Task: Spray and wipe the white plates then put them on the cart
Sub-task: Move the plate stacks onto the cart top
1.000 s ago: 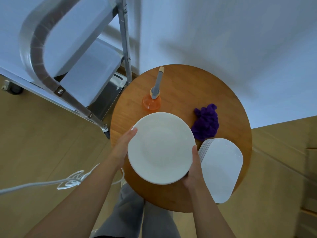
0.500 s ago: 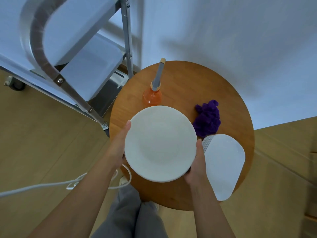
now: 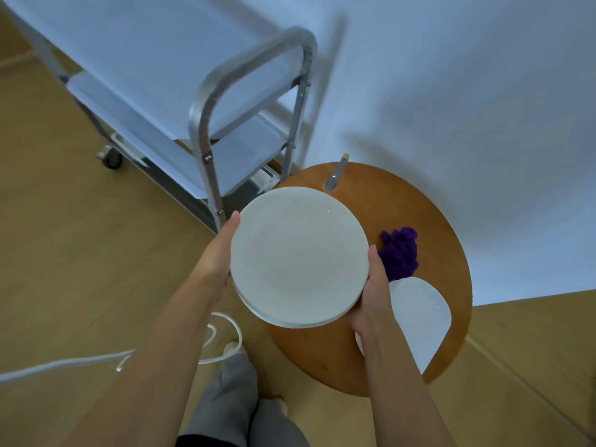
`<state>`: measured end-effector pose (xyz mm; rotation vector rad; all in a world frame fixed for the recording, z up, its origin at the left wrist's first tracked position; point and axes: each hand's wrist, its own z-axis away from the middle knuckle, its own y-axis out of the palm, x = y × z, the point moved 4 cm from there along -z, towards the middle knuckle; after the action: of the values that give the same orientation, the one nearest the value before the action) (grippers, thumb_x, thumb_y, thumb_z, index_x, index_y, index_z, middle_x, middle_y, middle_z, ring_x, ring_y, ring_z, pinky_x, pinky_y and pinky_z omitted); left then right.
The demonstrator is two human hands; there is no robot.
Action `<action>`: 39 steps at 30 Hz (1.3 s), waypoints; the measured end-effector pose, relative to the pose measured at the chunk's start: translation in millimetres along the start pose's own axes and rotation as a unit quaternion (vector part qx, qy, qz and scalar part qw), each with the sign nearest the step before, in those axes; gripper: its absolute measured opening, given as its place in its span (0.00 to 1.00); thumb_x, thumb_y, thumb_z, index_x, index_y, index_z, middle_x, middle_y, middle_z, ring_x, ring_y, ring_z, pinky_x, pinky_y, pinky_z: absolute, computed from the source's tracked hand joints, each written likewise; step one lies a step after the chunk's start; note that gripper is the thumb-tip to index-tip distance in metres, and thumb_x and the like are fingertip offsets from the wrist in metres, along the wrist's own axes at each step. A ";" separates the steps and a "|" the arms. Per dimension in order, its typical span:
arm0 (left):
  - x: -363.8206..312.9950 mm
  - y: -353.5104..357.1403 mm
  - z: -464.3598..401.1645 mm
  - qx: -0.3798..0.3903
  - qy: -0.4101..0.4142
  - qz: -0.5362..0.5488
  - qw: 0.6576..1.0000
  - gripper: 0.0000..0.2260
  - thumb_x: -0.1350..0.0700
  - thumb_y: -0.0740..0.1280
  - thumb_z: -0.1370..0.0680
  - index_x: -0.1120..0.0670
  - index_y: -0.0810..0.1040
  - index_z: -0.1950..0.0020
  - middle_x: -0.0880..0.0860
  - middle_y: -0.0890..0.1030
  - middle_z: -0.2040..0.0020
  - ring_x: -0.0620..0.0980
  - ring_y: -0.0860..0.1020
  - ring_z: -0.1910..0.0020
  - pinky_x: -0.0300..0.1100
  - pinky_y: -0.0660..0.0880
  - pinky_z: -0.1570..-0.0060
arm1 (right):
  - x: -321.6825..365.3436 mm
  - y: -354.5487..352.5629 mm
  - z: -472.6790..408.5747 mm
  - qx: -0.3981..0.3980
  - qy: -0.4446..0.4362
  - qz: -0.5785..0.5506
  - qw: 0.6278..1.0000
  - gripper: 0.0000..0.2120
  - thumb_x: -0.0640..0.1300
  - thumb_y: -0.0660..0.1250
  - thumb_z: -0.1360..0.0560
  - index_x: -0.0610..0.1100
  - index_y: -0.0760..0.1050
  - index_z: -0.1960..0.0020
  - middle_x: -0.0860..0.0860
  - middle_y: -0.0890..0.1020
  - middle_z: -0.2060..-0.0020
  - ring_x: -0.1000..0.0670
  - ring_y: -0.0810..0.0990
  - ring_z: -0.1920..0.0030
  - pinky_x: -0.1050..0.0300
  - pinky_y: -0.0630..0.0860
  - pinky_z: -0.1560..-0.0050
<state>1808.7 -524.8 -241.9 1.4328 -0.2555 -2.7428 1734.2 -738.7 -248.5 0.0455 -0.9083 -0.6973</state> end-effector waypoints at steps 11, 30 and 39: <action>-104.9 -121.4 50.0 -0.075 0.057 0.026 0.995 0.23 0.36 0.52 0.20 0.43 0.83 0.57 0.56 0.76 0.48 0.55 0.69 0.50 0.52 0.63 0.50 | 31.4 163.1 31.1 0.146 0.006 0.113 0.983 0.25 0.66 0.55 0.24 0.50 0.82 0.51 0.47 0.83 0.51 0.42 0.78 0.45 0.44 0.70 0.39; -263.3 -316.3 -29.8 -0.141 0.101 0.040 0.984 0.21 0.39 0.52 0.19 0.48 0.79 0.42 0.46 0.85 0.54 0.42 0.83 0.61 0.36 0.75 0.68 | 24.6 425.5 -27.4 0.143 0.011 0.155 0.977 0.26 0.69 0.63 0.35 0.55 0.78 0.44 0.51 0.83 0.48 0.44 0.80 0.45 0.48 0.77 0.50; -310.9 -346.1 -132.7 -0.139 0.074 0.035 0.987 0.21 0.40 0.52 0.19 0.49 0.80 0.44 0.47 0.85 0.63 0.47 0.81 0.67 0.36 0.72 0.73 | 40.0 491.9 -107.1 0.139 -0.008 0.150 0.979 0.24 0.68 0.59 0.31 0.58 0.76 0.41 0.51 0.81 0.44 0.43 0.77 0.41 0.36 0.71 0.39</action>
<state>2110.6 -167.0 -120.0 1.5078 0.0784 -2.4799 2093.2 -403.7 -130.4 0.1495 -0.9973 -0.2882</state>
